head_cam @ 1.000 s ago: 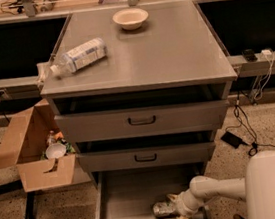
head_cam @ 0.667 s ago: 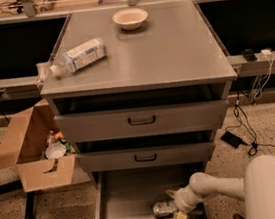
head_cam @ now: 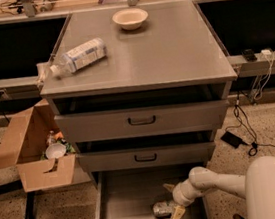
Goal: Pick 7up can from bottom drawer and place on counter
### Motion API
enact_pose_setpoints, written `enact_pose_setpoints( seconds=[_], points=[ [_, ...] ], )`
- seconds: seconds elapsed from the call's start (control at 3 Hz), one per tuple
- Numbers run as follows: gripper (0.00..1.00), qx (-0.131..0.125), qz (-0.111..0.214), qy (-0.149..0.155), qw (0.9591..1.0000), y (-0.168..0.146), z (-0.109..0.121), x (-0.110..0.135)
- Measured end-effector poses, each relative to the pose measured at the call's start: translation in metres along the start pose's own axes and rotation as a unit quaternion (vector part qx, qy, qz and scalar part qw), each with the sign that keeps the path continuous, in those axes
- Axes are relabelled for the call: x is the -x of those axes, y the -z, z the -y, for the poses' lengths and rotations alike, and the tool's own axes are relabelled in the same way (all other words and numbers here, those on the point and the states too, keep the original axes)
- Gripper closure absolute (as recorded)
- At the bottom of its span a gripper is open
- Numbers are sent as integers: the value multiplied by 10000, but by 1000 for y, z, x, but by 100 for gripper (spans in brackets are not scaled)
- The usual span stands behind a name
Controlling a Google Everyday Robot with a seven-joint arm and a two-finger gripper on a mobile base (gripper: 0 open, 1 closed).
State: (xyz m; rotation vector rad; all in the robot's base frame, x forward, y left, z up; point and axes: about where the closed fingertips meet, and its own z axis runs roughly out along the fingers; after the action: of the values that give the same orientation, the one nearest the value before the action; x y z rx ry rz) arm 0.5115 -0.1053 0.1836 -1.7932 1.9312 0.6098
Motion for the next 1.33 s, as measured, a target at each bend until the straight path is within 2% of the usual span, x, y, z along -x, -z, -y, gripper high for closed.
enact_pose_setpoints(
  seconds=[0.33,1.0,1.33],
  points=[
    [0,7,-51,-10,10000,-4,2,-2],
    [3,145,-563,-248,9980,-49,9,-30],
    [26,195,-645,-287,9973,-60,8,-36]
  ],
)
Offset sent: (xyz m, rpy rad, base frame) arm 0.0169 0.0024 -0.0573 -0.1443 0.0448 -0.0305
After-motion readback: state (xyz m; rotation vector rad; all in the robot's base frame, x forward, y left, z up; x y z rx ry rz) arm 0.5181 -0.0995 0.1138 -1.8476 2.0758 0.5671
